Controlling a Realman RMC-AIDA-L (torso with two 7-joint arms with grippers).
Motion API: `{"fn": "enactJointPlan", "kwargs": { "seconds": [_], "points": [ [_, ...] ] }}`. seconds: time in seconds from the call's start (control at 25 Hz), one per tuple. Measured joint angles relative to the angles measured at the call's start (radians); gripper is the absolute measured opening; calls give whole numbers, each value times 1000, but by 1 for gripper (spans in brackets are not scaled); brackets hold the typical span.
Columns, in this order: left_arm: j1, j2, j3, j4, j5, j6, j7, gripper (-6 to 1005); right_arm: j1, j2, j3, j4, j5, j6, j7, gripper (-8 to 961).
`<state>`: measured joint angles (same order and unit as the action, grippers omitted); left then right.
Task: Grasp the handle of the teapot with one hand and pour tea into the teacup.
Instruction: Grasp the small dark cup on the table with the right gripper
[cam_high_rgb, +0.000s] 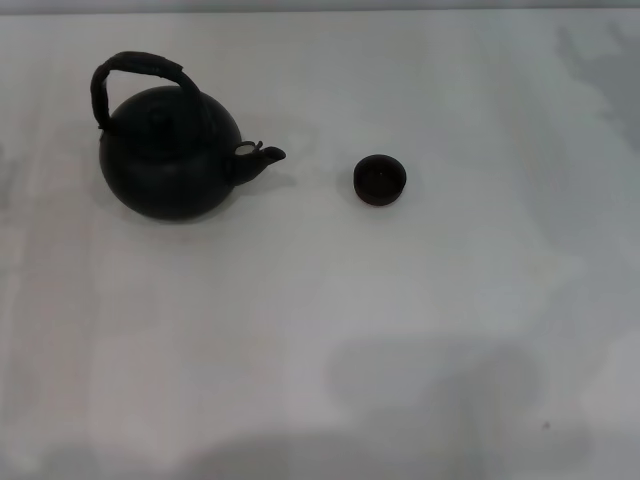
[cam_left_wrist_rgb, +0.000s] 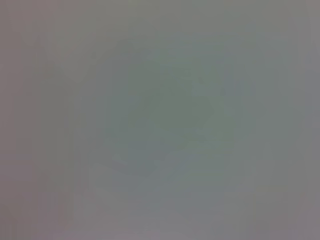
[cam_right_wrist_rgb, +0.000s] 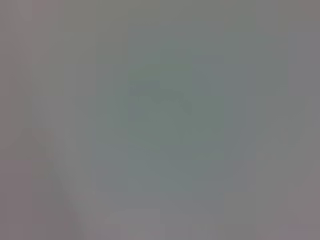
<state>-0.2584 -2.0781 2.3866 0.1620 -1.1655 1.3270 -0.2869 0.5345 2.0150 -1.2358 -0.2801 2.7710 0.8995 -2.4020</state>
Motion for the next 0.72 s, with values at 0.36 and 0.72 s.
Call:
{"fn": "enactJointPlan", "kwargs": {
  "seconds": [0.36,0.72],
  "points": [
    [-17,1,3,-6,2,-7,0,862,32,-39,-198,-240,-360,-106,337,840],
    [-19,5,-4,-11,-2,-8,5,861,38,-33,-199,-616,-1030,-63,776,840]
  ]
}}
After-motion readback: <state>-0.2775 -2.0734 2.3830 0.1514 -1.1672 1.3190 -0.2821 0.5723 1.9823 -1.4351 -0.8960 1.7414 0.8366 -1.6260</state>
